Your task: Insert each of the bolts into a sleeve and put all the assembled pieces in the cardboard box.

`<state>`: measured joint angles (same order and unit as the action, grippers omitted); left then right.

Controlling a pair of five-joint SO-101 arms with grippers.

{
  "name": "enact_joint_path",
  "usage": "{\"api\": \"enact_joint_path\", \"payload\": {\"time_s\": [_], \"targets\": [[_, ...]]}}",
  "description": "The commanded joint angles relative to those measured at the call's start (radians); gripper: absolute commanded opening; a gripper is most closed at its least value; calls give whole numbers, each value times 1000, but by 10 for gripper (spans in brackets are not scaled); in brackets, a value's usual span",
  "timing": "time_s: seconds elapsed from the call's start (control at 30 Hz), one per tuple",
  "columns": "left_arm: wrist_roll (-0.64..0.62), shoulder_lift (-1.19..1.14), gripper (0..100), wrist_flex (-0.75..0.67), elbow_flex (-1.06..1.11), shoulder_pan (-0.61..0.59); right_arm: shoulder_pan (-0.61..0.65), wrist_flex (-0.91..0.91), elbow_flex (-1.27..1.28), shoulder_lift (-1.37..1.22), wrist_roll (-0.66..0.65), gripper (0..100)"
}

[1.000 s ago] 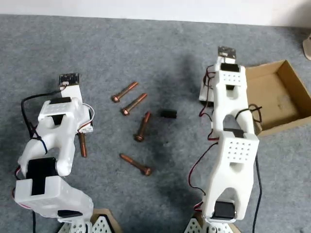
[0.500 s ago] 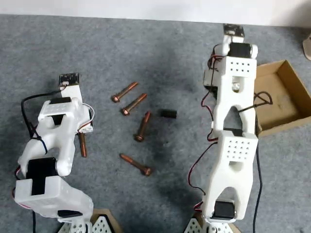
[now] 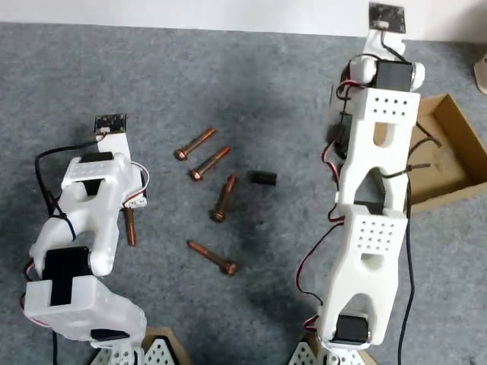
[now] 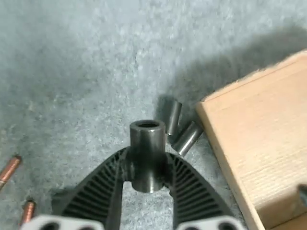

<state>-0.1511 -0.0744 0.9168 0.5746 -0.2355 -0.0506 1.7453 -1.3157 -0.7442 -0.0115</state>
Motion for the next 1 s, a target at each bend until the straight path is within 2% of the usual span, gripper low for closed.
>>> {"api": "enact_joint_path", "payload": {"time_s": [0.0, 0.2, 0.5, 0.7, 0.97], "targets": [[6, 42, 7, -14, -8, 27, 1, 16, 53, 142, 14, 5], [8, 42, 7, -12, -8, 27, 15, 16, 358, 294, 18, 5], [-2, 42, 7, -12, -7, 35, 56, 13, 670, 680, -31, 5], [-203, 44, 7, -11, -28, 67, 53, -45, 900, 829, -78, 5], [-232, 35, 6, 8, -27, 194, 71, -170, 1233, 1089, -114, 5]]}}
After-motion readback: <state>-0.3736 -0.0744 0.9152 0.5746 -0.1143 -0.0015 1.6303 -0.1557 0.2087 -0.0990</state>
